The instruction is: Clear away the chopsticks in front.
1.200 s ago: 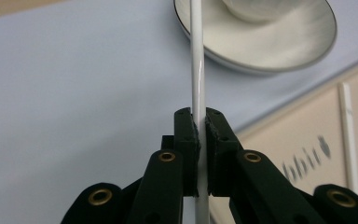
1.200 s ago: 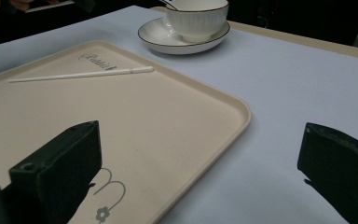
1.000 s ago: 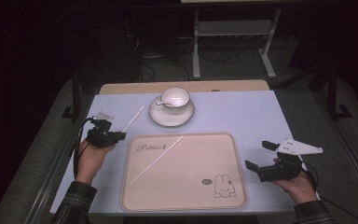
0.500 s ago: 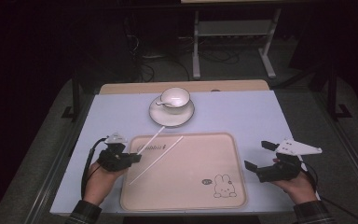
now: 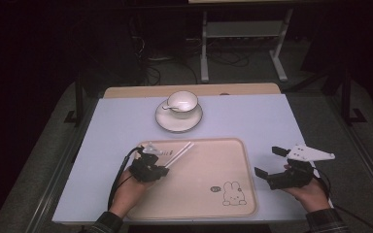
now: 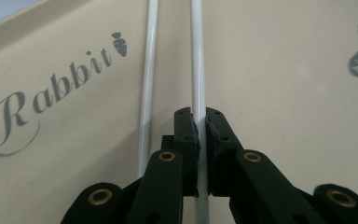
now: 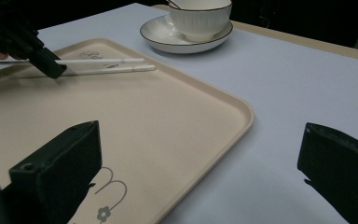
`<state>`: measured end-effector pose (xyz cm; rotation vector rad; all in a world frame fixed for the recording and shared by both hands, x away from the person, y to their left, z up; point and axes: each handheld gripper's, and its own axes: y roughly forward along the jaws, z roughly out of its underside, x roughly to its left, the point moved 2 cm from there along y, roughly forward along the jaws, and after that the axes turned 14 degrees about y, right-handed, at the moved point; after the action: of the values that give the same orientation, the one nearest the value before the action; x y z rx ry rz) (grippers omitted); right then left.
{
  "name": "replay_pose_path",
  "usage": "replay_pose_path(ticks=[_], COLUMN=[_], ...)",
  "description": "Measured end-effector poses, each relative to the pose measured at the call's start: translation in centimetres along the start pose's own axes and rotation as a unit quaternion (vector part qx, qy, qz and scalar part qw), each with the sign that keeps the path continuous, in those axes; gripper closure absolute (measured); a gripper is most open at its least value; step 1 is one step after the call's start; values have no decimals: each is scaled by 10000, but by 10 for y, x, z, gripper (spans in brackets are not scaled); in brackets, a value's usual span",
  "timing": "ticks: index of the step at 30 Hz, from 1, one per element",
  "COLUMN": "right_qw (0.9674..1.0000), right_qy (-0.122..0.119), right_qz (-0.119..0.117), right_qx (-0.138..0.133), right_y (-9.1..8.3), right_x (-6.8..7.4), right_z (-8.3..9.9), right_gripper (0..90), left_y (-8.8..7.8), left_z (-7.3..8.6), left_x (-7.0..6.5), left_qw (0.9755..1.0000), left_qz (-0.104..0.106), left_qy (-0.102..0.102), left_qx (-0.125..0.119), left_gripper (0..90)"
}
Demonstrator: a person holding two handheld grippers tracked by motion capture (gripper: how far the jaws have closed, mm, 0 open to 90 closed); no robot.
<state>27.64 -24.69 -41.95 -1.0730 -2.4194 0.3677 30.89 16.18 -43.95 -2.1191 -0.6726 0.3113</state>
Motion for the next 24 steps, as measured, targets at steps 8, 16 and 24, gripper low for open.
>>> replay_pose_path(ticks=[8, 16, 24], right_qw=[10000, 10000, 10000], right_qy=[-6, -2, 0], right_qz=[-8, -2, 4], right_qx=[0, -1, 6], right_y=[0, -1, 0], right_x=[0, 0, 0], right_z=[0, 0, 0], right_gripper=[0, 0, 0], left_y=[14, 14, 5], left_z=[-5, -4, -17], left_x=[-1, -1, 0], left_qw=[9998, 9998, 9994], left_qz=[-193, -178, 2], left_qy=[45, 22, 13], left_qx=[100, 46, -333], left_gripper=[838, 815, 806])
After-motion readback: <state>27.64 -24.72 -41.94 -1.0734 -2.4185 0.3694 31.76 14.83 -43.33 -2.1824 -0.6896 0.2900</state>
